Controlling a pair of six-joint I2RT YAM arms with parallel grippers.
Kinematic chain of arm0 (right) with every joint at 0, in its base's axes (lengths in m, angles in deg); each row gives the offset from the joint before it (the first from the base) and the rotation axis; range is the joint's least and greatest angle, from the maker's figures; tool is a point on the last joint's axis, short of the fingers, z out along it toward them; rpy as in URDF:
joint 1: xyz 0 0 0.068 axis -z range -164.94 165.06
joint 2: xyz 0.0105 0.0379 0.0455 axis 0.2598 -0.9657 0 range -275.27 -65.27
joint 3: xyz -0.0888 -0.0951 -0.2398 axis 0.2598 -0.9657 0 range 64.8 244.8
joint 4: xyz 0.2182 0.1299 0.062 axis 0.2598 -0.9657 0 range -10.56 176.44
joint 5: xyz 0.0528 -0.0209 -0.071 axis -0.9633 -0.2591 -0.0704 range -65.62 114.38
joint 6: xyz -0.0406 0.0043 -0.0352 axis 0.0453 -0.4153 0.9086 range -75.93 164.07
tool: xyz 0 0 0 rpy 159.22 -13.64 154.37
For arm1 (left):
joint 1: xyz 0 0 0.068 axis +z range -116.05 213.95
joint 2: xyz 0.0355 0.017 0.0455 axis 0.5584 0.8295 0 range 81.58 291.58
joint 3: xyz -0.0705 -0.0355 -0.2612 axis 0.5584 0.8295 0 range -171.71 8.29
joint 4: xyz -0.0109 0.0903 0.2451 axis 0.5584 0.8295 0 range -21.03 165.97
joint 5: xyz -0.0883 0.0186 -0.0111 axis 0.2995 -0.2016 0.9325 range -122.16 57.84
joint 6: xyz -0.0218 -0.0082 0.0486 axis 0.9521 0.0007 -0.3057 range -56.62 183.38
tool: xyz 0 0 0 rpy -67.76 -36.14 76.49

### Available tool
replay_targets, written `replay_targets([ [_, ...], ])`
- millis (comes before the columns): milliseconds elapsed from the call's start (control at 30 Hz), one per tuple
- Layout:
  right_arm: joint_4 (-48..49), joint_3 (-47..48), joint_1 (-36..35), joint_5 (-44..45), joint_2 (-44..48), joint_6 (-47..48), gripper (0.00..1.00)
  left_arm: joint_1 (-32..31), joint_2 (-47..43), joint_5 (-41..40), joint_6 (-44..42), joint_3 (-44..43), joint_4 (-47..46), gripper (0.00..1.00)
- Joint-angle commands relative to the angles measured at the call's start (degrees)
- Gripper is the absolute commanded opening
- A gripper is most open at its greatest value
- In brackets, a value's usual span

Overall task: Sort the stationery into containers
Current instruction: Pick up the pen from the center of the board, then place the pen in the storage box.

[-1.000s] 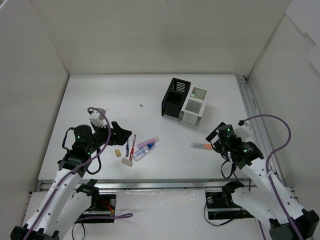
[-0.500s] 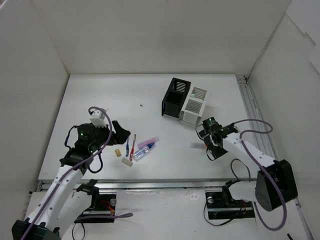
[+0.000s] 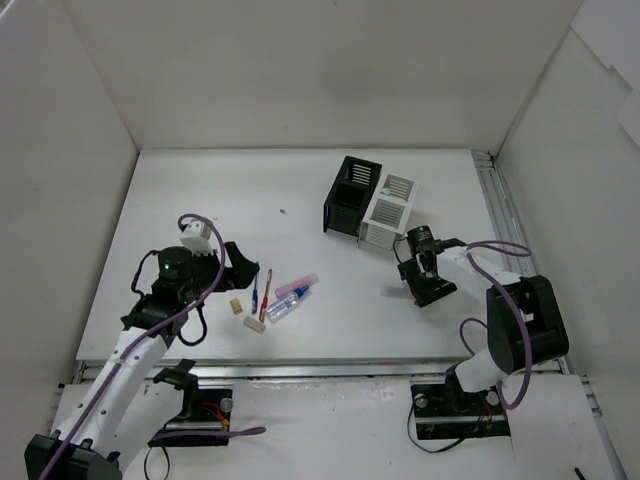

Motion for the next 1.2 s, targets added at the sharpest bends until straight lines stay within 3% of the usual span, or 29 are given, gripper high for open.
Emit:
replay_targets([
  [0, -0.14, 1.17, 0.24, -0.40, -0.86, -0.46, 0.63, 0.42, 0.71, -0.57, -0.39, -3.42, -1.58, 1.00],
  [167, -0.14, 2.05, 0.94, -2.15, -2.26, 1.12, 0.35, 1.56, -0.43, -1.80, -0.21, -3.16, -0.53, 1.00],
  [333, -0.14, 3.46, 1.65, -3.57, -3.94, 3.23, 0.19, 2.09, -2.72, -2.68, 0.49, -2.37, -1.32, 1.00],
  [433, -0.22, 4.16, 1.65, -2.96, -3.68, 6.56, 0.00, 2.09, -3.07, -3.21, 0.23, -2.63, -0.53, 1.00],
  [700, 0.13, 11.18, -4.94, 21.54, 10.37, 20.79, 0.00, 3.23, 1.05, -0.32, -0.65, -4.74, 0.00, 1.00],
  [800, 5.73, 13.91, -6.79, 29.64, 17.39, 35.34, 0.00, 3.23, 4.83, 0.57, -1.26, -7.37, 1.40, 1.00],
  [833, 11.76, 14.00, -7.05, 31.05, 18.29, 39.06, 0.00, 3.23, 5.53, 0.66, -1.27, -7.90, 1.84, 1.00],
  [900, 20.30, 13.48, -7.67, 30.45, 20.66, 51.06, 0.00, 3.23, 8.00, 1.01, -1.70, -9.13, 2.63, 1.00],
  [1033, 51.44, 8.92, -8.28, 19.94, 21.20, 70.88, 0.00, 3.23, 10.02, 2.41, -3.02, -9.93, 2.99, 1.00],
  [1167, 62.09, 13.81, -8.20, 11.65, 14.19, 86.70, 0.00, 3.23, 10.73, 4.08, -5.30, -10.37, 3.08, 1.00],
])
